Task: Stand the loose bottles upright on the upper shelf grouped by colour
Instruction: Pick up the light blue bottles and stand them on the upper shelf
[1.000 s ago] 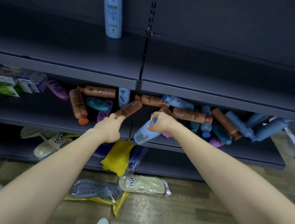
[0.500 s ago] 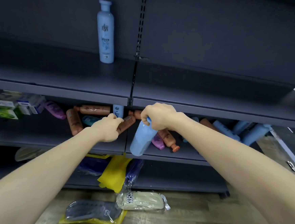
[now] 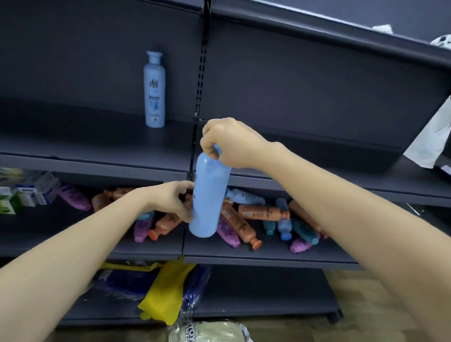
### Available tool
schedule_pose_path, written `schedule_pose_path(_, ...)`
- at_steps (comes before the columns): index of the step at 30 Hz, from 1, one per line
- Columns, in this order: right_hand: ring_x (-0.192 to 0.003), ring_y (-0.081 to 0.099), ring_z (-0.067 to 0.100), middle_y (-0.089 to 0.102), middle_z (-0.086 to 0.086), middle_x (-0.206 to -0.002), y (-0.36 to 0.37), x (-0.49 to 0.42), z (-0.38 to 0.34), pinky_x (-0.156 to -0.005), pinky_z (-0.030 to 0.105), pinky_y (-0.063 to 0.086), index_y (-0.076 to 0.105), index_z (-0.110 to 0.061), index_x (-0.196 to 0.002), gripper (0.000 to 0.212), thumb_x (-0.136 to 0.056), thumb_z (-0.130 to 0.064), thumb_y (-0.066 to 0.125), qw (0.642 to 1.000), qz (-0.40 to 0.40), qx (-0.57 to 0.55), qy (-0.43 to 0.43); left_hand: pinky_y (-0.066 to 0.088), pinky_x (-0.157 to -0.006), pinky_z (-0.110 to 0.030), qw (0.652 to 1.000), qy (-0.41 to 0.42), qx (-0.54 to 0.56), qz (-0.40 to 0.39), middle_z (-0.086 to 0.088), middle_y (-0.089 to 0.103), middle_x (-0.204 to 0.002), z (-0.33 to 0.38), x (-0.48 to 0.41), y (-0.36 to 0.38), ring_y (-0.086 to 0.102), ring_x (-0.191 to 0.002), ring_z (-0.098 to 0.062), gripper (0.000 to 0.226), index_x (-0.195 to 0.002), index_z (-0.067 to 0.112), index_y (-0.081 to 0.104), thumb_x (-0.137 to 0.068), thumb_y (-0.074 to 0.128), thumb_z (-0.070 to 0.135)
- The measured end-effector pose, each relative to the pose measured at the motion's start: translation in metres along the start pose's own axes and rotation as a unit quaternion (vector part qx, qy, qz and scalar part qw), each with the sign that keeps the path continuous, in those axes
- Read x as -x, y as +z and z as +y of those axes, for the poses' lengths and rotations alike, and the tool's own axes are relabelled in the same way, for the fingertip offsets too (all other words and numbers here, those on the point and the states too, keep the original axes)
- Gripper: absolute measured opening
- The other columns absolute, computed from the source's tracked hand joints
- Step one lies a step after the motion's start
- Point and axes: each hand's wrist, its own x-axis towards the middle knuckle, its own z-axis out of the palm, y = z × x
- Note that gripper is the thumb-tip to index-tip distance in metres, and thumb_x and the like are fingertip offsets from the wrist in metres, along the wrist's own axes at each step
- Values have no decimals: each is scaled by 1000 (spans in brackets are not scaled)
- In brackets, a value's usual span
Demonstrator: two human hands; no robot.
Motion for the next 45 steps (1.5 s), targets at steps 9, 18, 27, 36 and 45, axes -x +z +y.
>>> schedule_pose_path(9,-82,51,21,56,3,-97,-53,1,16,-71,21,39,58,-4,-53,30,-59,22,44,975,169,-125,-66,45,-93,-40,976,74,195,-67,9,64,-107,33,11,-24,58,-105,-17,61,-112,34,57,-56,77,20)
schedule_pose_path(18,-76,52,18,57,3,-90,-77,-6,10,-71,-1,33,53,0,-47,23,-52,14,36,949,260,-145,-104,55,-77,-27,953,171,239,-68,8,69,-101,49,18,-36,66,-95,-11,54,-112,23,55,-62,69,6)
schedule_pose_path(27,-84,59,21,65,11,-95,-77,-28,5,-68,2,37,52,1,-45,20,-52,12,37,941,277,-136,-135,53,-76,-24,954,217,209,6,6,73,-95,43,27,-51,68,-94,-13,64,-104,16,59,-44,80,20)
schedule_pose_path(36,-94,63,32,64,21,-116,-63,-48,1,-66,14,34,49,4,-51,14,-60,11,41,936,332,-63,-101,53,-78,-28,935,217,258,110,1,72,-98,31,31,-53,68,-94,-17,61,-108,17,60,-51,77,5)
schedule_pose_path(45,-111,55,40,42,27,-138,-11,-31,5,-73,44,51,60,6,-88,21,-75,12,45,932,355,-70,27,54,-74,-30,919,163,299,199,-2,71,-98,19,21,-44,69,-88,-16,69,-113,10,57,-47,78,7)
